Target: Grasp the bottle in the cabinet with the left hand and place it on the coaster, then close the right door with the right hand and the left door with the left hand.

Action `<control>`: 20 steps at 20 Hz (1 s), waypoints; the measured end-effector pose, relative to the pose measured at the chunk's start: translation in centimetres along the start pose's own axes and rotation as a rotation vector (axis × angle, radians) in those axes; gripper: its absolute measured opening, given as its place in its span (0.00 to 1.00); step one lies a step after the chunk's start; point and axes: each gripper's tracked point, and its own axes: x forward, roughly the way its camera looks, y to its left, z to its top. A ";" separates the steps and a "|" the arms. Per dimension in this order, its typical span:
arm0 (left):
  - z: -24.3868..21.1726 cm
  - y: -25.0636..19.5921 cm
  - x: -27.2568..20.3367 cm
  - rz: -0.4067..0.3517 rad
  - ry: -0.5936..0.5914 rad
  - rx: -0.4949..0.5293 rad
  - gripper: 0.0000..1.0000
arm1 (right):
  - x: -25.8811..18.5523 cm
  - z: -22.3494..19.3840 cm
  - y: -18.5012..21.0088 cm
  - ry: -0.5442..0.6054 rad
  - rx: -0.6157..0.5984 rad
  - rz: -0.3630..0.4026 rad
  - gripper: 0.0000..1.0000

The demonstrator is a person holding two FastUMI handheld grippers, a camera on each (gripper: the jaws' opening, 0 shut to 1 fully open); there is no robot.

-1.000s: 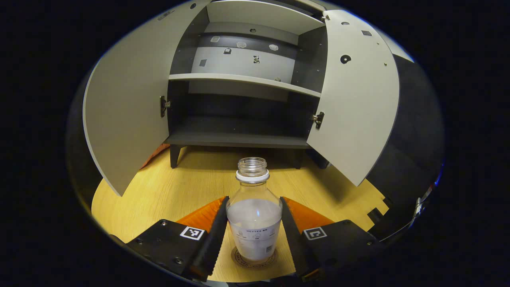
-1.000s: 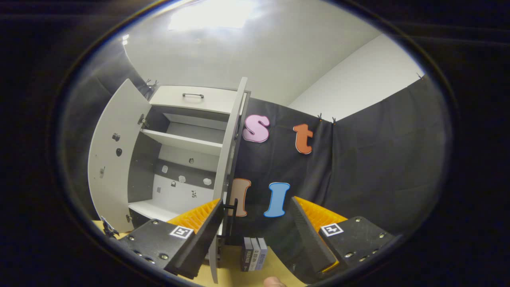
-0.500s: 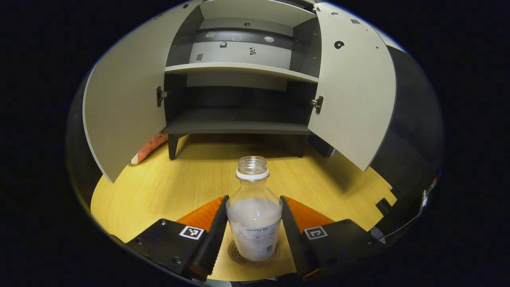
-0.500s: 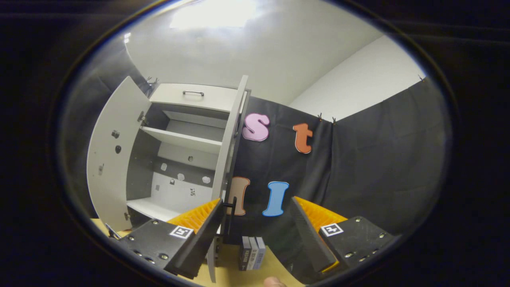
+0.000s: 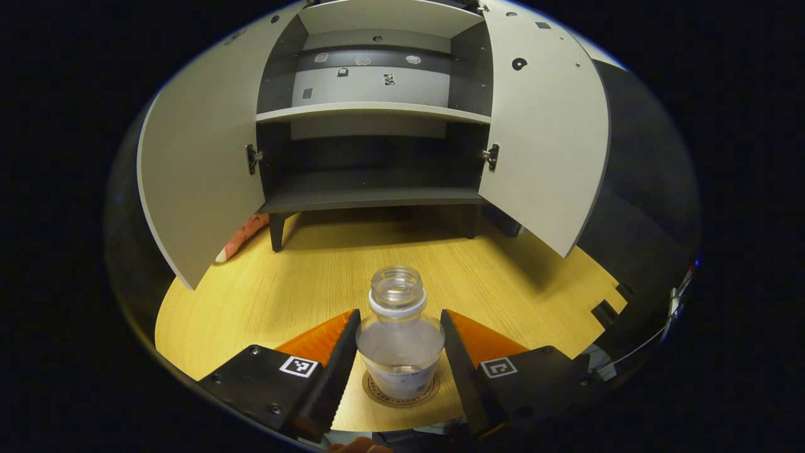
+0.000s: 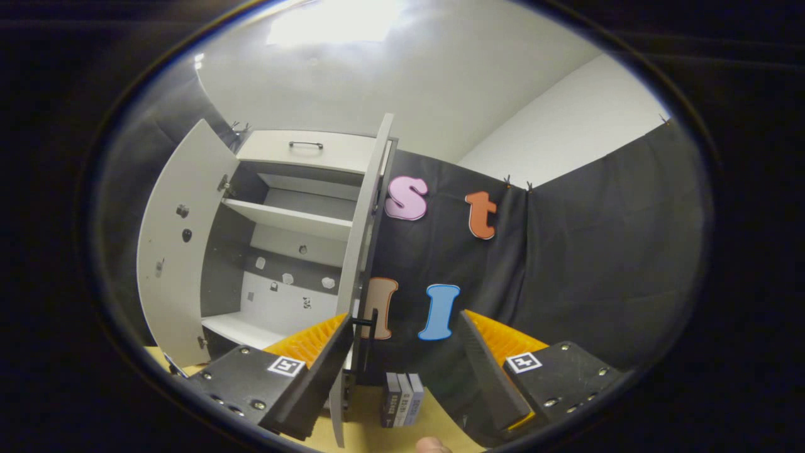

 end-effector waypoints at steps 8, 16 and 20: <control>4.6 0.0 -1.3 0.005 -0.069 0.003 0.83 | 0.2 -0.7 0.3 0.011 0.010 0.012 1.00; 11.4 0.7 -3.2 0.046 -0.168 -0.013 0.78 | 0.0 -1.7 0.2 0.037 0.026 0.012 1.00; 17.1 1.5 -5.5 0.088 -0.252 -0.042 0.83 | -0.1 -2.7 0.4 0.064 0.042 0.016 1.00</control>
